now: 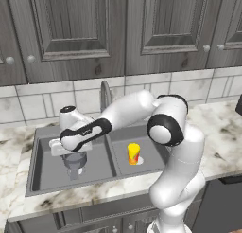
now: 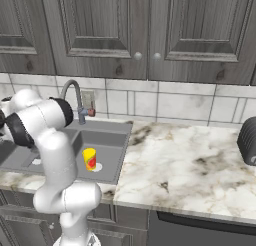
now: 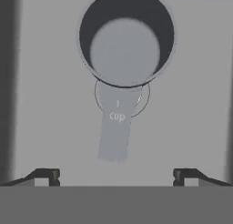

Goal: Move any existing items from the left basin to the right basin for drying. Then move the measuring cup from the counter to the left basin of the sink for washing.

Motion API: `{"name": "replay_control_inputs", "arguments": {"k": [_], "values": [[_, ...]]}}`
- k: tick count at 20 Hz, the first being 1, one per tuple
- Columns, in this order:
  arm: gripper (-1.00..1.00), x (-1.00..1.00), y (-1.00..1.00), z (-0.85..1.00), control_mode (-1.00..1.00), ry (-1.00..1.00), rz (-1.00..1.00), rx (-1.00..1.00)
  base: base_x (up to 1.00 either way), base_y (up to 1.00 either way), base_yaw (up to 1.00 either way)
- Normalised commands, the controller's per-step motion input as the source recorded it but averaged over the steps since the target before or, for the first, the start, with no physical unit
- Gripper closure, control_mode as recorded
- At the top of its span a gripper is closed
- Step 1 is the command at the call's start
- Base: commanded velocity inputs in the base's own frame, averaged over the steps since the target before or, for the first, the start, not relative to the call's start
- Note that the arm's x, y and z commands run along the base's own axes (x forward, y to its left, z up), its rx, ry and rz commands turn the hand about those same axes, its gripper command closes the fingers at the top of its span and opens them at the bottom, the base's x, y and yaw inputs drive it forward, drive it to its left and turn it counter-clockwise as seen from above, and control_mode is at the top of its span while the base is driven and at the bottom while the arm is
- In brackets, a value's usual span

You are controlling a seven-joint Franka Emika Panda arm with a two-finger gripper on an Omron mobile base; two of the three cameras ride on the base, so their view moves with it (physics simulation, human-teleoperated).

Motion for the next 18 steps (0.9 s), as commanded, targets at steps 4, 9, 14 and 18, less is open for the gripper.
{"name": "replay_control_inputs", "arguments": {"k": [4,9,14,18], "values": [[-1.0,-0.41,-0.02,0.45,-1.0,0.0,-0.07,0.0,0.0,0.0,0.0],[-1.0,-0.48,-0.04,0.45,-1.0,0.0,-0.08,0.0,0.0,0.0,0.0],[-1.0,-0.65,-0.05,0.43,-1.0,0.0,-0.08,0.01,0.0,0.0,0.0],[-1.0,-0.75,-0.01,0.33,-1.0,0.0,-0.08,0.01,0.0,0.0,0.0]]}}
